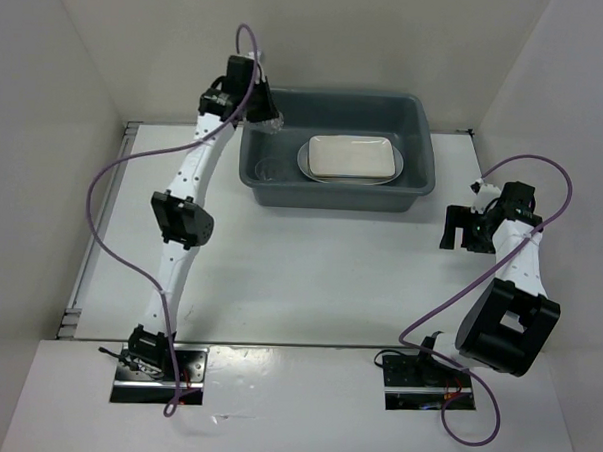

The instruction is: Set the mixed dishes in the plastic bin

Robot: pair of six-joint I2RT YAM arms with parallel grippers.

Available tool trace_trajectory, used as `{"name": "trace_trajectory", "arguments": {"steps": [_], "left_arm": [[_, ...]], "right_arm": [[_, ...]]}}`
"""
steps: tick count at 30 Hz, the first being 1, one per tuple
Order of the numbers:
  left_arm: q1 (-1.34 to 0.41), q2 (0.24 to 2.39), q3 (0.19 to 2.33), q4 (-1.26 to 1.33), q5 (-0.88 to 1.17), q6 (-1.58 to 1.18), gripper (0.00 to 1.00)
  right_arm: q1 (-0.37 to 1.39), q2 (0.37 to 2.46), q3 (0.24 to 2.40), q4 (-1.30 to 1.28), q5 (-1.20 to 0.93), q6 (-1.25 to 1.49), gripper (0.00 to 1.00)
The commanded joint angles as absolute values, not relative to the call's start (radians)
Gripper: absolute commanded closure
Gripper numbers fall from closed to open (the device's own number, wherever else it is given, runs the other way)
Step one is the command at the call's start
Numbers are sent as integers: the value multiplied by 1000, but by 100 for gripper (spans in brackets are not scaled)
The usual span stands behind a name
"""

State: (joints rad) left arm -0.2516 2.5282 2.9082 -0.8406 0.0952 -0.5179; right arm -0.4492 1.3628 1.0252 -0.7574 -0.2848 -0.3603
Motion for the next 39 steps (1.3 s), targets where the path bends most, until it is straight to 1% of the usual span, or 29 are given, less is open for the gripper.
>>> {"name": "trace_trajectory", "arguments": {"steps": [1,7,16,19,23,24,26,27,31,33,38,39], "left_arm": [[-276,2607,2986,-914,-52,-460,100],[-308,2701,3048,-896,-149,-440,100],[-327,2806,3082,-922,-213,-449,100],[-327,2816,3082,-922,-225,-449,91],[-318,2826,3093,-922,-235,-449,76],[-318,2826,3093,-922,-235,-449,68],[-308,2826,3093,-922,-235,-449,62],[-308,2826,3093,-922,-235,-449,56],[-308,2826,3111,-931,-245,-449,45],[-308,2826,3137,-931,-255,-449,33],[-327,2729,3137,-891,-307,-449,20],[-327,2686,3137,-878,-342,-449,9]], "right_arm": [[-445,1358,1031,-741,-293,-367,1],[-445,1358,1031,-741,-284,-367,1],[-445,1367,1031,-741,-275,-367,1],[-445,1367,1031,-741,-275,-357,1],[-445,1376,1031,-741,-275,-357,1],[-445,1387,1031,-741,-265,-357,1],[-445,1387,1031,-741,-265,-357,1],[-445,1387,1031,-741,-265,-357,1],[-445,1396,1031,-741,-265,-357,1],[-445,1396,1031,-741,-265,-357,1],[-445,1396,1031,-741,-265,-357,1],[-445,1396,1031,-741,-265,-357,1]]}}
